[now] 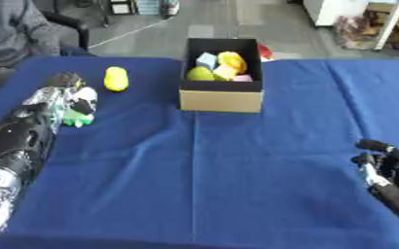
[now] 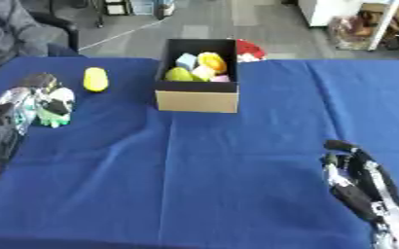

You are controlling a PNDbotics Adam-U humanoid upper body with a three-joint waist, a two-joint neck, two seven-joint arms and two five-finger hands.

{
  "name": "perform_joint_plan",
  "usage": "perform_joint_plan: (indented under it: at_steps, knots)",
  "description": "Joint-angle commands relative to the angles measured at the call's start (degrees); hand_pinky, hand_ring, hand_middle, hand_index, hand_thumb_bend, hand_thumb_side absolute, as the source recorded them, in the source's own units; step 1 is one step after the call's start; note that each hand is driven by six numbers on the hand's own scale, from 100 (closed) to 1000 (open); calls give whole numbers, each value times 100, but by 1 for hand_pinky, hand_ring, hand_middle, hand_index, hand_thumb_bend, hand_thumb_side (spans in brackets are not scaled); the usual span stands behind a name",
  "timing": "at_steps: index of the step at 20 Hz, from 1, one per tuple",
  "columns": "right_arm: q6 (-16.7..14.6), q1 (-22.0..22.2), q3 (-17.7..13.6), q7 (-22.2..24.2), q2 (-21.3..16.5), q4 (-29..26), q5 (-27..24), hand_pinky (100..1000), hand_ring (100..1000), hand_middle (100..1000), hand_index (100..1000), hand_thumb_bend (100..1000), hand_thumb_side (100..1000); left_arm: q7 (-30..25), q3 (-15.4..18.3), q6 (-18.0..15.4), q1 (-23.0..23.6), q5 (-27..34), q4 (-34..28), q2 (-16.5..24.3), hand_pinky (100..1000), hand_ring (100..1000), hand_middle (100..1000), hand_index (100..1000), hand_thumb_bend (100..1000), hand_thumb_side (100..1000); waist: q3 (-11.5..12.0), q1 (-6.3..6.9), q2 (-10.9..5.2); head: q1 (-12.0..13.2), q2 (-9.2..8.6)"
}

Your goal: Pick up objects on the table and place them in the box.

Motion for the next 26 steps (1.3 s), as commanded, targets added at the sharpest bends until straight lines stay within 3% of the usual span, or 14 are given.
perform_joint_plan:
  at_steps: [1,6,10,14,17,24,26]
  knots:
    - [-6,-50,-33,-22,-100,-47,4,757,667,746,803,100,347,22,69,-195,-280,288,-531,316,506,329,326,578,100,246,-2,-7,-97,-2,22]
    - [-6,-39,-27,-18,-99,-44,2,757,667,746,803,100,344,-99,82,-462,-653,527,-1506,314,515,331,325,583,100,246,0,-7,-101,-16,22]
    - [-8,-46,-1,5,-84,-39,0,757,667,746,803,100,344,-293,-97,-722,-962,681,-1994,-62,529,344,339,599,100,247,-14,-23,-105,-3,22]
    - [-15,-72,22,29,-58,-38,-4,757,667,746,803,100,348,-462,-361,-900,-1185,490,-1862,-649,538,359,355,611,100,244,-49,-52,-104,29,22]
    - [-21,-90,34,47,-40,-31,-10,757,667,746,803,100,349,-438,-420,-841,-1266,148,-1535,-1157,547,368,363,618,100,245,-84,-85,-100,62,22]
    - [-31,-133,65,80,5,-24,-30,757,667,746,803,100,348,282,-421,-462,-1281,-580,-1073,-1953,593,409,398,658,100,244,-144,-146,-73,116,22]
    - [-29,-137,62,78,7,-20,-33,757,667,746,803,100,346,477,-395,-374,-1235,-597,-1021,-2044,657,494,483,731,100,245,-152,-155,-66,117,22]
